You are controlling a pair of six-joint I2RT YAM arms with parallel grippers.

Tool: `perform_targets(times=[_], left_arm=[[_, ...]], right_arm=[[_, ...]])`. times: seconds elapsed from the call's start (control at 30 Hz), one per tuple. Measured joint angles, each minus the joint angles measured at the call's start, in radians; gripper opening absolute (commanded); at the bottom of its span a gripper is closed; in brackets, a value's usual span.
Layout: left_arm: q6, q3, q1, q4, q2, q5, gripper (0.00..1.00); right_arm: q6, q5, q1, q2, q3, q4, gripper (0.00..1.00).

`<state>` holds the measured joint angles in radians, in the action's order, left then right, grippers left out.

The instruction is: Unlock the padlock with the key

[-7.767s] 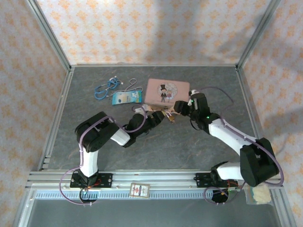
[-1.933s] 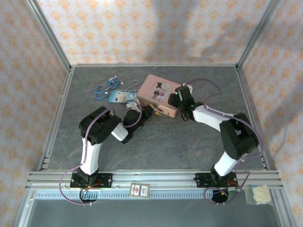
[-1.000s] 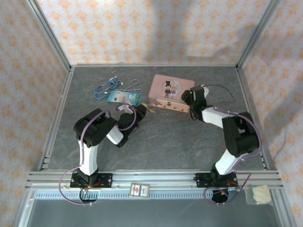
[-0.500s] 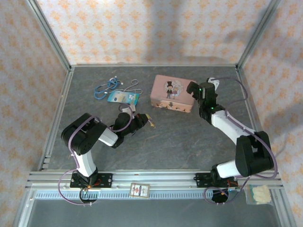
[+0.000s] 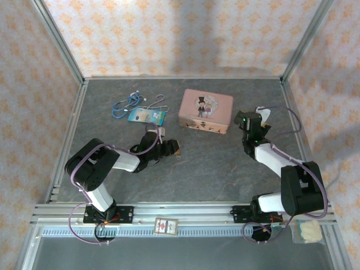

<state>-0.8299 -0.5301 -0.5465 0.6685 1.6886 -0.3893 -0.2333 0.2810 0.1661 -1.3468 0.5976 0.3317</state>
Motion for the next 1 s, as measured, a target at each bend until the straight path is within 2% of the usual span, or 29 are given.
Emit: perform_targets(times=[0.23, 0.43, 0.6, 0.7, 0.8, 1.0], left_arm=[[0.055, -0.027, 0.014, -0.143, -0.114, 0.095, 0.78], [0.178, -0.058, 0.087, -0.291, -0.293, 0.301, 0.99], [0.332, -0.067, 0.163, -0.35, -0.414, 0.55, 0.99], [0.423, -0.061, 0.211, -0.348, -0.433, 0.663, 0.99], [0.494, -0.035, 0.263, -0.334, -0.431, 0.755, 0.99], [0.575, -0.01, 0.367, -0.28, -0.383, 0.851, 0.99]], right_arm=[[0.064, -0.006, -0.072, -0.036, -0.144, 0.226, 1.0], [0.166, -0.078, -0.09, -0.121, -0.206, 0.429, 1.0], [0.223, -0.137, -0.092, -0.159, -0.225, 0.577, 1.0], [0.236, -0.157, -0.096, -0.159, -0.283, 0.679, 1.0], [0.235, -0.164, -0.104, -0.17, -0.364, 0.792, 1.0], [0.235, -0.17, -0.11, -0.174, -0.381, 0.856, 1.0]])
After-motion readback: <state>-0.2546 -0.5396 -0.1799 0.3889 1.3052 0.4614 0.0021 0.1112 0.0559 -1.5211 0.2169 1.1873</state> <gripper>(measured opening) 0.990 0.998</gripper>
